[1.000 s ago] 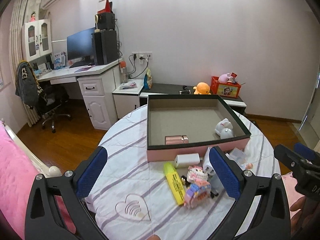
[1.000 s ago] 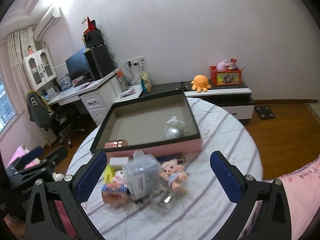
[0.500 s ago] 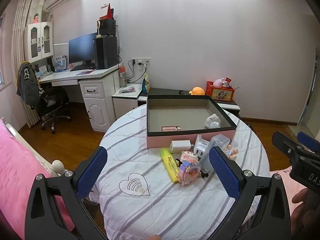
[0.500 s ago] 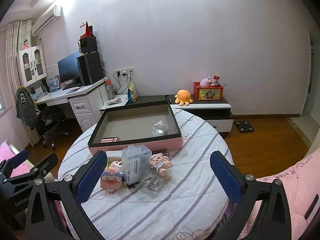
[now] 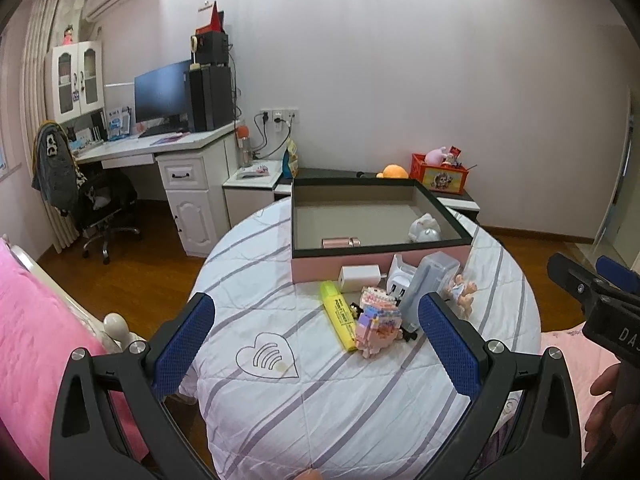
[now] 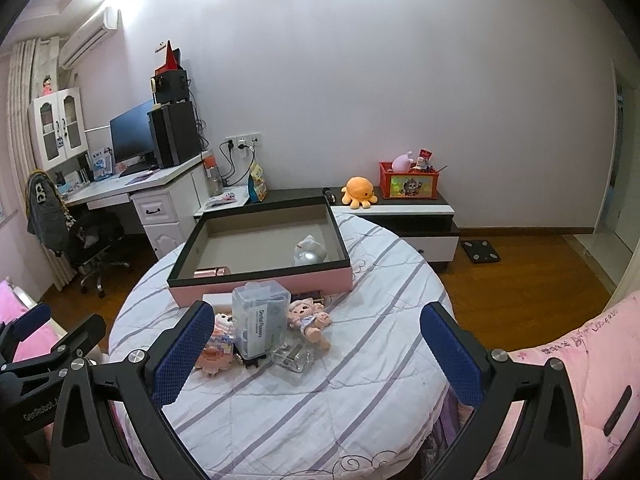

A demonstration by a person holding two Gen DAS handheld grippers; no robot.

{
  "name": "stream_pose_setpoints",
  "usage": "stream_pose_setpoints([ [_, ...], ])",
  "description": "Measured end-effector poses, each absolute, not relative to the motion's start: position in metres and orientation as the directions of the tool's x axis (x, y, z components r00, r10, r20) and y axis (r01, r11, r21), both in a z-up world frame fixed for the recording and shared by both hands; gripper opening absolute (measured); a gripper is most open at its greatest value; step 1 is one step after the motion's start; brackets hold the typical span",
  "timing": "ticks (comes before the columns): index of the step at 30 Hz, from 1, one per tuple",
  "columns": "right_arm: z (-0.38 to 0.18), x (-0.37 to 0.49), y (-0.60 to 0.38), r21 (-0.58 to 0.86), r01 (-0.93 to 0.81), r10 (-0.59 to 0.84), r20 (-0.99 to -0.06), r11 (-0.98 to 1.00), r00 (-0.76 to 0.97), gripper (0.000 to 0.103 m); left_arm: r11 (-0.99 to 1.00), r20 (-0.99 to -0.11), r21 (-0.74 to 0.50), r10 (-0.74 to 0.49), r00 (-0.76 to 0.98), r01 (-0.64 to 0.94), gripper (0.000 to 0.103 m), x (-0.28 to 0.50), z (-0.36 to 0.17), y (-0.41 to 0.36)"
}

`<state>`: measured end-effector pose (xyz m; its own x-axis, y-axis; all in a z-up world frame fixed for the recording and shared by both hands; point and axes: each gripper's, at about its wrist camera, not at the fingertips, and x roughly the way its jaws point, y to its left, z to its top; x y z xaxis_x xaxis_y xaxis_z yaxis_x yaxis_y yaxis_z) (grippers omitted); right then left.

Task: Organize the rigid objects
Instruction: 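Withdraw both tools from the box back toward the remaining items, then grasp the pink block figure with left tool while right tool grasps the glass bottle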

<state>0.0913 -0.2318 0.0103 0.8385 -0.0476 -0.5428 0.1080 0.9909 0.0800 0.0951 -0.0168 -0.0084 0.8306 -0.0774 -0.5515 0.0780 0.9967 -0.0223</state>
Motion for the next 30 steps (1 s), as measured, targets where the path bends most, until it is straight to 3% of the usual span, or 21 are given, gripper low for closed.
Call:
stream_pose_setpoints([
  [13, -0.062, 0.131, -0.247, 0.051, 0.104, -0.038, -0.709, 0.993, 0.705, 0.103, 0.994, -0.659, -0.011, -0.092, 0.747, 0.112, 0.103, 0.126, -0.067, -0.034],
  [20, -0.100, 0.160, -0.249, 0.106, 0.059, 0.045, -0.776, 0.993, 0.629, 0.103, 0.991, -0.711, -0.007, -0.100, 0.696, 0.135, 0.103, 0.154, -0.103, -0.050],
  [30, -0.118, 0.174, -0.263, 0.163, 0.094, 0.075, -0.796, 0.982, 0.600, 0.103, 0.987, -0.706, 0.008, -0.110, 0.699, 0.163, 0.101, 0.189, -0.123, -0.065],
])
